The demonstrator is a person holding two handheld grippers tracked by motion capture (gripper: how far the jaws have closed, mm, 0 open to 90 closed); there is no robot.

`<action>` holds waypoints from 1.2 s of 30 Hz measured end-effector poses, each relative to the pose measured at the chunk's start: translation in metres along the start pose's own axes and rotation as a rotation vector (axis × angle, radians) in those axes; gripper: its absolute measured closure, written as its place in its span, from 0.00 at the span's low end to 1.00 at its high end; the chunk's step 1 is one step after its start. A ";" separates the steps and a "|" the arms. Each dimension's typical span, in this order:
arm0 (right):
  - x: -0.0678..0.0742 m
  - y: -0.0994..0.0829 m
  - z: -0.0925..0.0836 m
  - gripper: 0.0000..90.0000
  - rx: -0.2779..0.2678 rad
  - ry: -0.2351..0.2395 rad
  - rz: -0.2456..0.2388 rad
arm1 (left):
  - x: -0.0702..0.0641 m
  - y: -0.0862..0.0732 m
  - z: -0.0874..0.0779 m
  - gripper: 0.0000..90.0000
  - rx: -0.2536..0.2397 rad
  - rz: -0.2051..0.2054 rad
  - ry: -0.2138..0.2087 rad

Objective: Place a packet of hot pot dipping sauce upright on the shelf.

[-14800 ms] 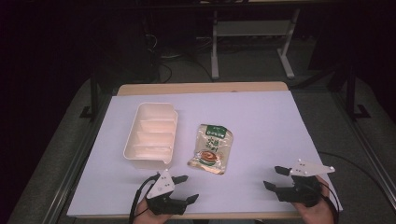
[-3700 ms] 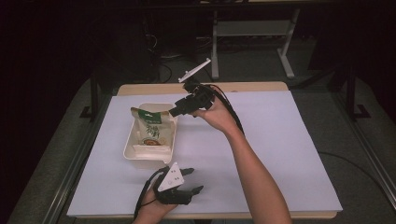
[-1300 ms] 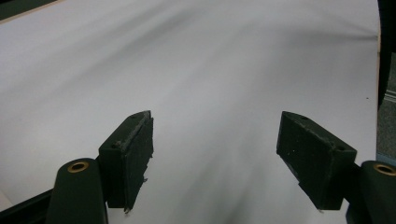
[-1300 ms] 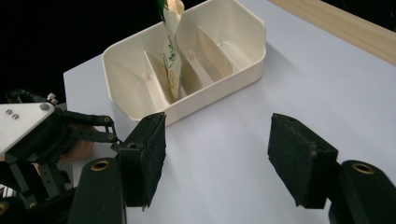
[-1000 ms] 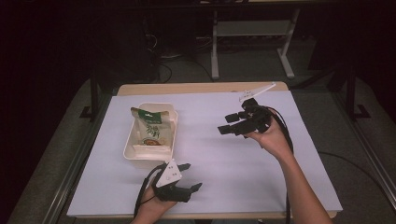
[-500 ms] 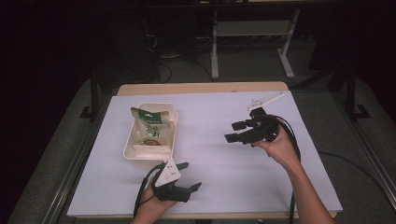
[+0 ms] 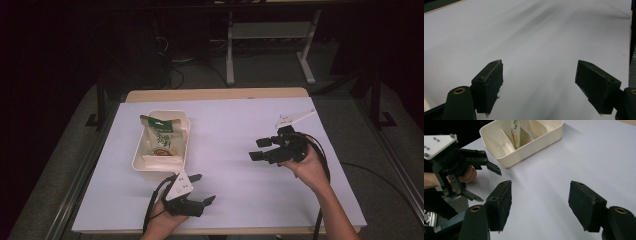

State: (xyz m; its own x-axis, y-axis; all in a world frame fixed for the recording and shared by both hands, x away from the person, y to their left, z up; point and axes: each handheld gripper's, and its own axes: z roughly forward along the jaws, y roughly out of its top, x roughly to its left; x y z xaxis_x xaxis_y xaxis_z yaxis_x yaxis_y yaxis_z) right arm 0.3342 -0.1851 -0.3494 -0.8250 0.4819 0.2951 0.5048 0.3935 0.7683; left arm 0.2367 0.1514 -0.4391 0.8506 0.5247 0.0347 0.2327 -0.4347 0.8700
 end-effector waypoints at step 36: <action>0.004 -0.070 -0.024 0.38 -0.023 -0.021 0.062 | 0.001 -0.001 -0.002 0.25 -0.004 -0.016 -0.004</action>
State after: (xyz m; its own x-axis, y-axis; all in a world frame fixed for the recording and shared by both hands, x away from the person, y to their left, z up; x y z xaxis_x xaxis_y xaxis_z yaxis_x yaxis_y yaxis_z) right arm 0.2895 -0.2291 -0.3887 -0.7865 0.5217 0.3306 0.5486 0.3443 0.7619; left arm 0.2360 0.1540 -0.4392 0.8484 0.5291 0.0188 0.2447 -0.4233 0.8723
